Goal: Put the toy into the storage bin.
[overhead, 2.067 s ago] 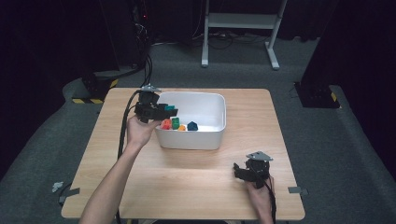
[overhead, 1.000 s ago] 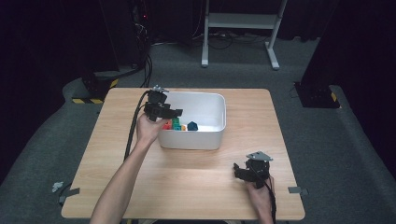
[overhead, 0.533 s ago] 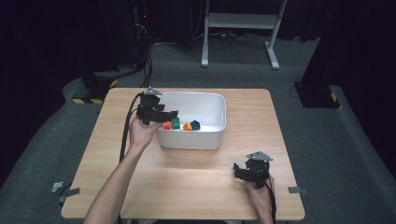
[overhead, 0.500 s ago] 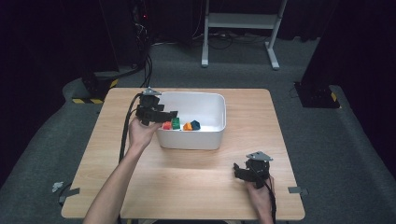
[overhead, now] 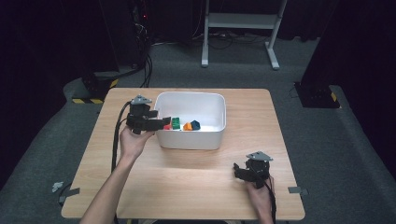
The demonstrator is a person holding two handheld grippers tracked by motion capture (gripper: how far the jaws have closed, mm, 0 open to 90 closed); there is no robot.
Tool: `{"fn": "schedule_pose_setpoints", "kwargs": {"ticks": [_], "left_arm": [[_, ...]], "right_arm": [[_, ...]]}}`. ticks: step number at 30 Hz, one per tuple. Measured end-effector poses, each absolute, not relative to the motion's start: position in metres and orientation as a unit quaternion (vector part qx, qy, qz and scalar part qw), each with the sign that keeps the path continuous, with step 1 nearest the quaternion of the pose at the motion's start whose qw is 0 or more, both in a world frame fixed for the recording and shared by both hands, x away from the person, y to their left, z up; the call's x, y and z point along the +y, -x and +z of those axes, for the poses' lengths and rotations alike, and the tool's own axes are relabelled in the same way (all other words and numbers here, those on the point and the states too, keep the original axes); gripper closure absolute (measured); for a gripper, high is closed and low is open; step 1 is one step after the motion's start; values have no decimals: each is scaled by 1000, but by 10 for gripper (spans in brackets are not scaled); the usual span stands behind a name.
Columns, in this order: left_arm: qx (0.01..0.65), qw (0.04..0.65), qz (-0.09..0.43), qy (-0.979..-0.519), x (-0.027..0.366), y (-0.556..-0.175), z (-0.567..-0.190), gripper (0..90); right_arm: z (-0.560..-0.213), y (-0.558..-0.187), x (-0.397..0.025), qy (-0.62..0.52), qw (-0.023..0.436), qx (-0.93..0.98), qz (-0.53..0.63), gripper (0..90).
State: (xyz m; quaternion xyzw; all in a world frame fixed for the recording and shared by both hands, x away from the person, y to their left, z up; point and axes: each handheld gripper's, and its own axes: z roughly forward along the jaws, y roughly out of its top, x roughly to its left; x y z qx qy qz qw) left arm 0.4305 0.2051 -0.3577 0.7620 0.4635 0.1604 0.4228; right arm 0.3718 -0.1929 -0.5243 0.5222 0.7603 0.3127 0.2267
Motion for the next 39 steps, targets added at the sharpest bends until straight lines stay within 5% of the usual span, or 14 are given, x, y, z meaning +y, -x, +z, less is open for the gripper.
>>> {"fn": "schedule_pose_setpoints", "kwargs": {"ticks": [39], "left_arm": [[467,417,151,-765,226,-363,-407,330]], "right_arm": [[-524,-372,-193,-522,227,760,313,167]]}}
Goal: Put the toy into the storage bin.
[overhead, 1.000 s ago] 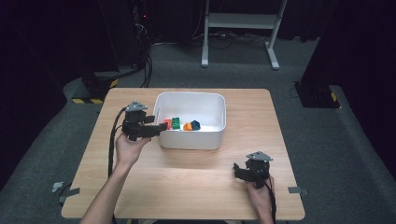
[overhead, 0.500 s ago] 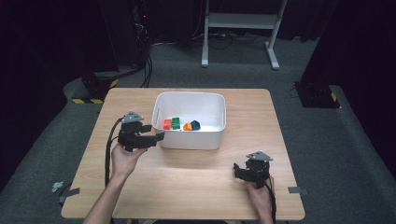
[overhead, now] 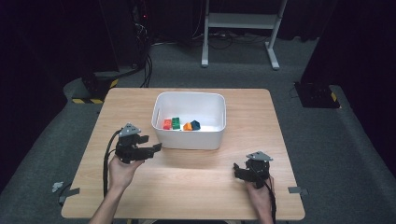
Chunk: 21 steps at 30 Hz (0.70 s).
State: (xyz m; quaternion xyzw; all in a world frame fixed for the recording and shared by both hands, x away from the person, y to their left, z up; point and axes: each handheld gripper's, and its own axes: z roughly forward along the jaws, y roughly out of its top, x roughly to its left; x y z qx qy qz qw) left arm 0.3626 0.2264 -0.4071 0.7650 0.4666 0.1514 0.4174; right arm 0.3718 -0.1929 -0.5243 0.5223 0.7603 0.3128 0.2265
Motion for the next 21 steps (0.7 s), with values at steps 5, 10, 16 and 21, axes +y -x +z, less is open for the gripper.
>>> {"fn": "schedule_pose_setpoints", "kwargs": {"ticks": [5,10,16,21], "left_arm": [[469,413,155,-765,225,-357,-417,330],[476,404,150,-767,224,-355,-432,330],[486,382,157,-770,225,-351,-451,329],[494,375,153,-769,228,-349,-469,327]], "right_arm": [[-524,-372,-193,-523,226,760,313,167],[-524,-372,-193,-522,227,760,313,167],[-524,-372,-193,-522,227,760,313,167],[-524,-372,-193,-522,227,760,313,167]]}}
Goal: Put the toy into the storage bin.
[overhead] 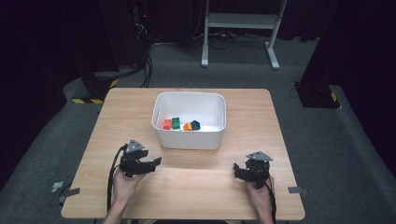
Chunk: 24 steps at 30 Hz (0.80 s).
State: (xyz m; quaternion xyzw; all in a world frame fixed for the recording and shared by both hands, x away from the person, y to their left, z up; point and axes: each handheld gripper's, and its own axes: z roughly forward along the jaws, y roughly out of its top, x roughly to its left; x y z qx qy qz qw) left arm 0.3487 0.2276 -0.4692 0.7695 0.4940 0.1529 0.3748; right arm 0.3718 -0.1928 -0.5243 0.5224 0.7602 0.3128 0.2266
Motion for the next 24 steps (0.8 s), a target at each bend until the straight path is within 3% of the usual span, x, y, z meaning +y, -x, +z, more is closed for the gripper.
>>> {"fn": "schedule_pose_setpoints", "kwargs": {"ticks": [24], "left_arm": [[531,345,183,-752,238,-357,-512,323]], "right_arm": [[-524,-372,-193,-523,227,760,313,167]]}}
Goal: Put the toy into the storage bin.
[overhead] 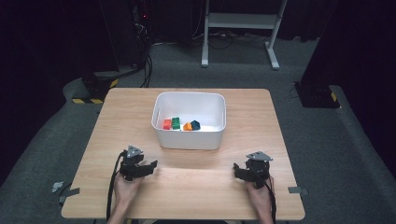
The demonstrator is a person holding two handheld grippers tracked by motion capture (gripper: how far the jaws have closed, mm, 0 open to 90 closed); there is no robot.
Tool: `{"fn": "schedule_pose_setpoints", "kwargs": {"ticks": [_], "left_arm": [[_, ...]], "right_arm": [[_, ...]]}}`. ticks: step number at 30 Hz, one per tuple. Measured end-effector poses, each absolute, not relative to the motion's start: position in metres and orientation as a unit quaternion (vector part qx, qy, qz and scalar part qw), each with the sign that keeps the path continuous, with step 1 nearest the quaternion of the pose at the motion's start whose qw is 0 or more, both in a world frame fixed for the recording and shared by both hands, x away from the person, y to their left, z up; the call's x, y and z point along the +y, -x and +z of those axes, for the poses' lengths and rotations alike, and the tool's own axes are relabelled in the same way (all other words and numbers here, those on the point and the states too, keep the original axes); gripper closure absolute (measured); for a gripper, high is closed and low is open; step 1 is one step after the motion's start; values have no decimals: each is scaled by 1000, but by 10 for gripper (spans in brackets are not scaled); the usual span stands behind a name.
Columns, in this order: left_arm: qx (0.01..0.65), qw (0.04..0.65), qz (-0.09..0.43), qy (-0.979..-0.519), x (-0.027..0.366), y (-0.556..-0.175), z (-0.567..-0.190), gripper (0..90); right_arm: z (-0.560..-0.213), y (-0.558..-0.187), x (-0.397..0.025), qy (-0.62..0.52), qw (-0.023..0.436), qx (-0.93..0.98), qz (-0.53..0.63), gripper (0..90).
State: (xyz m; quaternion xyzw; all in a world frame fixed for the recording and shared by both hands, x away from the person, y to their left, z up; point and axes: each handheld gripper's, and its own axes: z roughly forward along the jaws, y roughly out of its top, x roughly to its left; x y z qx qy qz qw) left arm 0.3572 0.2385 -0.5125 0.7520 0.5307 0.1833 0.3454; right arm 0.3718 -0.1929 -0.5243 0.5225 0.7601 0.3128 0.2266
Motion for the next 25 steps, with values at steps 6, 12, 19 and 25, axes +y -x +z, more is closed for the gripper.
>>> {"fn": "schedule_pose_setpoints", "kwargs": {"ticks": [6,12,19,25], "left_arm": [[534,336,192,-752,237,-361,-520,319],[515,336,227,-756,233,-359,-526,294],[516,337,232,-752,232,-359,-527,273],[514,338,227,-755,231,-359,-527,243]], "right_arm": [[-524,-372,-193,-523,226,760,313,167],[-524,-372,-193,-523,226,760,313,167],[-524,-372,-193,-523,226,760,313,167],[-524,-372,-193,-523,227,760,313,167]]}}
